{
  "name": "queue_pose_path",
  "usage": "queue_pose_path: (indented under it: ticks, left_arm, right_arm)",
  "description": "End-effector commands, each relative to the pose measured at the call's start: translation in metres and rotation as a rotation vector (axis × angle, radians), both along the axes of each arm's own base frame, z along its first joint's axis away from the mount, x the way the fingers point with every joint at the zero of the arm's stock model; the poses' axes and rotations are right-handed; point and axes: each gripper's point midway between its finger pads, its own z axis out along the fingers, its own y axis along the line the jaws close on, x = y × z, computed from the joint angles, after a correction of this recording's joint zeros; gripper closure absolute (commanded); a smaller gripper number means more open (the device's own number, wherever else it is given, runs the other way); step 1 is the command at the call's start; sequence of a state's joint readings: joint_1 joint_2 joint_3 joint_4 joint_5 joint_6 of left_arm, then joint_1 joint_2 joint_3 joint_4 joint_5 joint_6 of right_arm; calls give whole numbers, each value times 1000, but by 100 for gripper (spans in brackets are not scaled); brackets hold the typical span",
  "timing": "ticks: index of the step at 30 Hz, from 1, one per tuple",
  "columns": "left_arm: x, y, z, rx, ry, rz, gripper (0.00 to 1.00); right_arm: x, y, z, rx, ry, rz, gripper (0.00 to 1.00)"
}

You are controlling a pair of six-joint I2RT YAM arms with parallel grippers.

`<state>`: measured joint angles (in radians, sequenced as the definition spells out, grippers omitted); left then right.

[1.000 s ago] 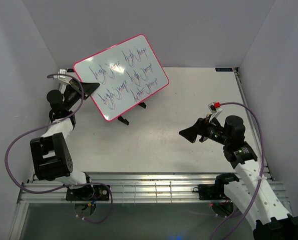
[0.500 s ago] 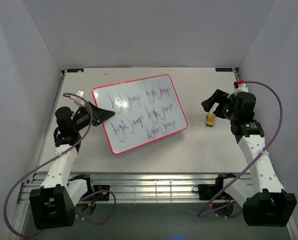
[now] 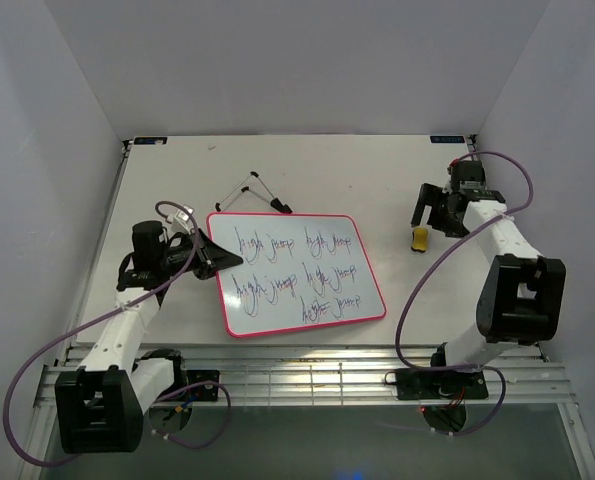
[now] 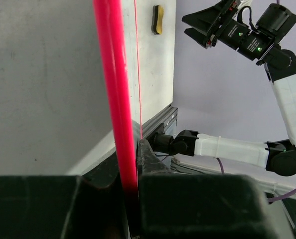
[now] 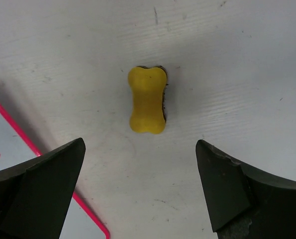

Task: Erase the whiteboard

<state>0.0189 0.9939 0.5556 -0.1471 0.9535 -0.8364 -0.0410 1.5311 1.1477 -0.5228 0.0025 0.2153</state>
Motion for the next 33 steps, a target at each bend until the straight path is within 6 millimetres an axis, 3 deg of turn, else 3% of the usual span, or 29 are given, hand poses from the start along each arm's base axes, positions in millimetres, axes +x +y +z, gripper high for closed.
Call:
queue_pose_path:
  ticks: [1,3,4,9,11,12,18,33]
  left_arm:
    - [-6,-2,15,8,11,-30,100]
    - [-12,-6,7,41,37,-54,100]
    - [-14,-7,3,49,50,-59,100]
    - [-25,-10,-16,53,102,-91,100]
    - [-28,-10,-22,58,106,-100,100]
    - [-29,-9,-25,64,116,-102,100]
    - [-29,-3,-42,136,149,-98,100]
    - [-24,2,-39,189,71,-78,100]
  right_arm:
    - [2,-17,-14,-100,78,10,1]
    - [8,-18,-19,-104,88,9,0]
    - [10,-18,-26,-116,105,11,6]
    - [22,-9,-34,-133,110,37,15]
    - [24,-10,-41,-137,129,39,19]
    - [26,2,-42,-140,130,69,21]
    - [25,1,-59,-159,170,59,29]
    - [23,-1,-76,-168,196,58,41]
